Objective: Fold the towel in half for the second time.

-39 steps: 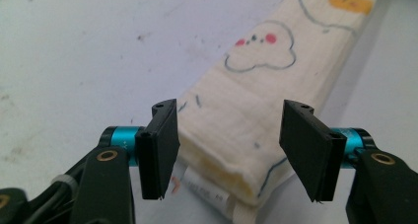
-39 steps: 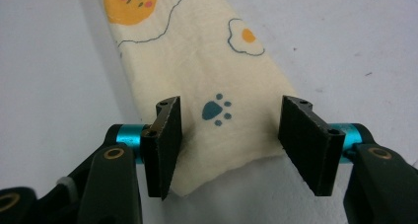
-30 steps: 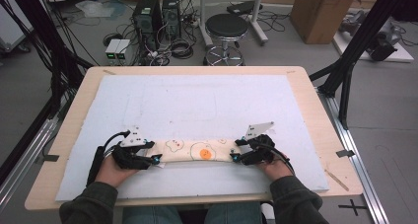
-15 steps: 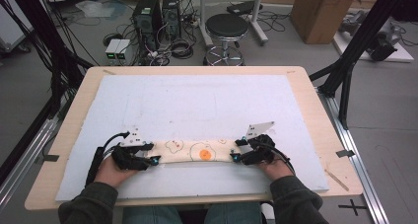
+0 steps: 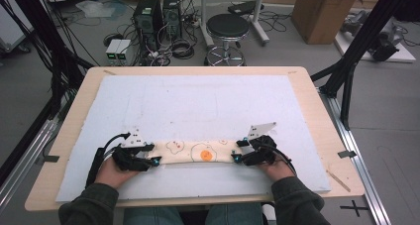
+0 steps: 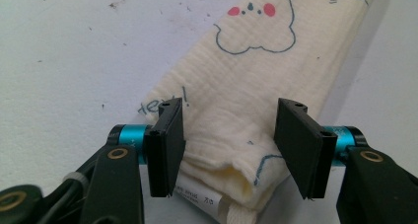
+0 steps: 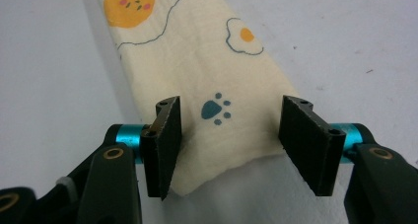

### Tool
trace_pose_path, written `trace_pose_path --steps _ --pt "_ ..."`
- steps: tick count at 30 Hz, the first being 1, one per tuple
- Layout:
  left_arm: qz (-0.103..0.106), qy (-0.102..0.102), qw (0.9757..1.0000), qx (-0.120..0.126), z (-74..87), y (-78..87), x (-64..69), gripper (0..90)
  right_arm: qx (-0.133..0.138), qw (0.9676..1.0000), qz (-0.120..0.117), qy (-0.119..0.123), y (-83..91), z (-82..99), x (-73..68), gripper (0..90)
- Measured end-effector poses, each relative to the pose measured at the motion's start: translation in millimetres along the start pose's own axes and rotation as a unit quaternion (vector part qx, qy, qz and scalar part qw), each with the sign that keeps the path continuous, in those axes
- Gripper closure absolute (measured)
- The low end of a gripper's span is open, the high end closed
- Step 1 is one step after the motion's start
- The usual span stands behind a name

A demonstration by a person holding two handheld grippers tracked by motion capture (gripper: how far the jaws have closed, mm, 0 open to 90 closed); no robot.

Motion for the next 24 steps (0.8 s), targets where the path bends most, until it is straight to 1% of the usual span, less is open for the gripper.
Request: trace_pose_path --steps 1,2,3,4,5,8,9,10,12,13,14,15,18,19,20,22,24 --pt "-0.003 0.002 1.0000 0.000 -0.5 0.6 0.6 44.9 0.000 1.0000 0.001 -0.001 0.2 -0.2 0.0 40.5" --pt "-0.008 -0.002 1.0000 0.003 -1.3 2.5 0.9 44.9 0.002 1.0000 0.000 -0.002 0.3 -0.8 -0.7 39.4" --pt "-0.010 -0.001 0.9999 0.007 -2.1 4.7 0.8 44.3 0.007 1.0000 0.002 -0.001 2.1 -2.5 -1.2 37.8" --pt "-0.007 0.006 0.9997 0.020 -4.6 9.5 0.7 44.0 0.013 0.9999 0.001 -0.003 3.8 -4.4 -1.8 37.1" --pt "-0.006 0.008 0.9995 0.029 -6.2 13.0 0.2 43.5 0.027 0.9996 -0.004 -0.008 8.4 -8.9 -3.1 36.4" --pt "-0.005 0.023 0.9978 0.062 -13.1 25.1 -2.7 42.7 0.060 0.9980 -0.011 -0.020 18.3 -19.5 -2.2 36.2" --pt "-0.009 0.030 0.9969 0.072 -16.5 28.7 -6.6 42.4 0.066 0.9975 -0.012 -0.025 20.1 -21.7 -1.1 36.2" --pt "-0.011 0.036 0.9964 0.076 -18.2 29.2 -8.6 40.6 0.067 0.9972 -0.011 -0.029 22.0 -24.2 1.8 36.4" --pt "-0.012 0.048 0.9959 0.076 -20.5 27.3 -14.9 40.0 0.061 0.9974 -0.003 -0.037 21.7 -25.5 6.7 37.7" --pt "-0.013 0.050 0.9961 0.072 -20.3 25.8 -17.4 40.0 0.058 0.9974 0.000 -0.044 20.5 -26.2 11.1 39.2" --pt "-0.015 0.058 0.9958 0.070 -20.1 22.9 -20.1 40.0 0.054 0.9972 0.002 -0.052 19.5 -26.1 13.5 40.3" --pt "-0.015 0.063 0.9960 0.062 -18.7 20.2 -22.9 40.1 0.048 0.9970 0.007 -0.060 17.9 -25.5 18.1 41.9" --pt "-0.016 0.081 0.9959 0.037 -14.2 11.7 -30.1 40.9 0.034 0.9951 0.009 -0.092 12.1 -21.3 30.3 46.6" --pt "-0.015 0.084 0.9958 0.034 -13.6 10.3 -31.2 40.9 0.031 0.9940 0.008 -0.104 9.6 -19.4 34.7 48.3" --pt "-0.014 0.089 0.9954 0.033 -13.2 8.6 -32.1 40.9 0.027 0.9933 0.005 -0.112 8.1 -18.1 36.4 48.9" --pt "-0.009 0.095 0.9950 0.030 -12.9 5.7 -32.8 41.3 0.015 0.9926 0.004 -0.120 4.3 -14.8 40.2 50.8" --pt "-0.004 0.094 0.9953 0.025 -12.7 3.1 -32.1 42.8 0.011 0.9916 -0.004 -0.129 1.6 -13.5 41.6 52.6"
Point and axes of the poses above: each handheld gripper's, and its own axes: y roughly backward along the jaws, z roughly out of its underside, x roughly to its right, the point moved 7 cm from there along -y, roughly forward along the jaws, and after that the axes turned 6 degrees about -x, right-handed, at the moved point
